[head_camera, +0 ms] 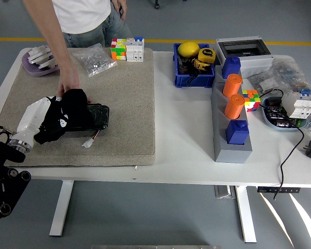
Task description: Pick the rag up,wipe the panel,place it on the desk
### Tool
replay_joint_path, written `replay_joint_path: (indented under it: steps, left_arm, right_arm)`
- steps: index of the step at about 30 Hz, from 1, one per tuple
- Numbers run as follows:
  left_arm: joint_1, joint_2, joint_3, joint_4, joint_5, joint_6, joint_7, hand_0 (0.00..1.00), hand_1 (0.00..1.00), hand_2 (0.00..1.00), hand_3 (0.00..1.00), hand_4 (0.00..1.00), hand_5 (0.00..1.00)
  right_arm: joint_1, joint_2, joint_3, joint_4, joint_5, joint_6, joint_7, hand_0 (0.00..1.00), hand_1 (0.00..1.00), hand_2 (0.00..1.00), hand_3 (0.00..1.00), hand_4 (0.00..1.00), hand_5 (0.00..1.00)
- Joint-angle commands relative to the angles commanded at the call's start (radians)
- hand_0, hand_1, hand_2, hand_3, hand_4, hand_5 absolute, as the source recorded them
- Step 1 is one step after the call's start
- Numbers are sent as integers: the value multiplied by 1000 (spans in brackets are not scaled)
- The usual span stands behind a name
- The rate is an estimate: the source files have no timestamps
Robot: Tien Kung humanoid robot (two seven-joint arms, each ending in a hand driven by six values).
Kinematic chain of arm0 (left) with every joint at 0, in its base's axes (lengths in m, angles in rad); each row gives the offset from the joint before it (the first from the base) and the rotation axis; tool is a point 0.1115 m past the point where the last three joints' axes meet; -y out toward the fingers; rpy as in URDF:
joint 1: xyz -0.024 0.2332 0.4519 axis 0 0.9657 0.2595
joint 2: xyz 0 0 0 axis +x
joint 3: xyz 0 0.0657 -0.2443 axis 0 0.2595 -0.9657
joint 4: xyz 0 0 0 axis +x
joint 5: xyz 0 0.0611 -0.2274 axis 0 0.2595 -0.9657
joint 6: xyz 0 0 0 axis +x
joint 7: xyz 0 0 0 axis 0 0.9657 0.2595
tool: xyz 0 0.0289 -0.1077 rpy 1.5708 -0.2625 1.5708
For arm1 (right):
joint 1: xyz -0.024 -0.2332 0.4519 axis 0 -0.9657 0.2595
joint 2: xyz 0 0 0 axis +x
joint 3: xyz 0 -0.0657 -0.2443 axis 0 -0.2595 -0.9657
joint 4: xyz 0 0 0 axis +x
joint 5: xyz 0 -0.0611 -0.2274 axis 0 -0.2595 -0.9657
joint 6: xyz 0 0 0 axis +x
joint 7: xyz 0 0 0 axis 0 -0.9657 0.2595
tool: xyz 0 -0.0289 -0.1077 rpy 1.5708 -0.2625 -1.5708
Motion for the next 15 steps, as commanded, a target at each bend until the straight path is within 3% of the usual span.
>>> replay_joint_path:
  steps: [15]
  left_arm:
    - [22,22,-115,35,12,-2,-14,318,239,497,360,2,2]
  right_arm:
    - [2,2,-1,0,1,0,2,794,644,692,646,998,556]
